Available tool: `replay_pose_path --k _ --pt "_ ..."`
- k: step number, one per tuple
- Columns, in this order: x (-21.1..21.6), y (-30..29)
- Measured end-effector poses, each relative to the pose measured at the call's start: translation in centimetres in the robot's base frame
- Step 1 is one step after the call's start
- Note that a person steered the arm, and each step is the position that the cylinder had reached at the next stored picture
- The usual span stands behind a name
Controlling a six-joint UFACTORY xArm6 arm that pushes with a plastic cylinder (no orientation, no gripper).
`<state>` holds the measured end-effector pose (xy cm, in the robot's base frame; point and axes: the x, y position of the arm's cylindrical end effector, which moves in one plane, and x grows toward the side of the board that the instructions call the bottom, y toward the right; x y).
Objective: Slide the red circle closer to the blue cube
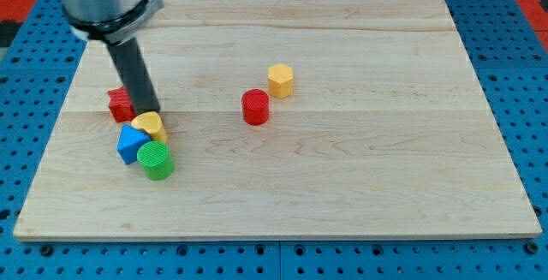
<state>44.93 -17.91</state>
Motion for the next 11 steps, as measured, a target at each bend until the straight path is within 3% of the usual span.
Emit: replay_pose_path --k 1,3,4,6,7,10,11 --pt "0.3 -1.0" --pt "-7.6 -1.1" --pt "-11.7 2.2" --pt "-12.9 15.8" --pt "-12.3 21.7" --pt "-0.5 22.9" --pt "1.3 22.1"
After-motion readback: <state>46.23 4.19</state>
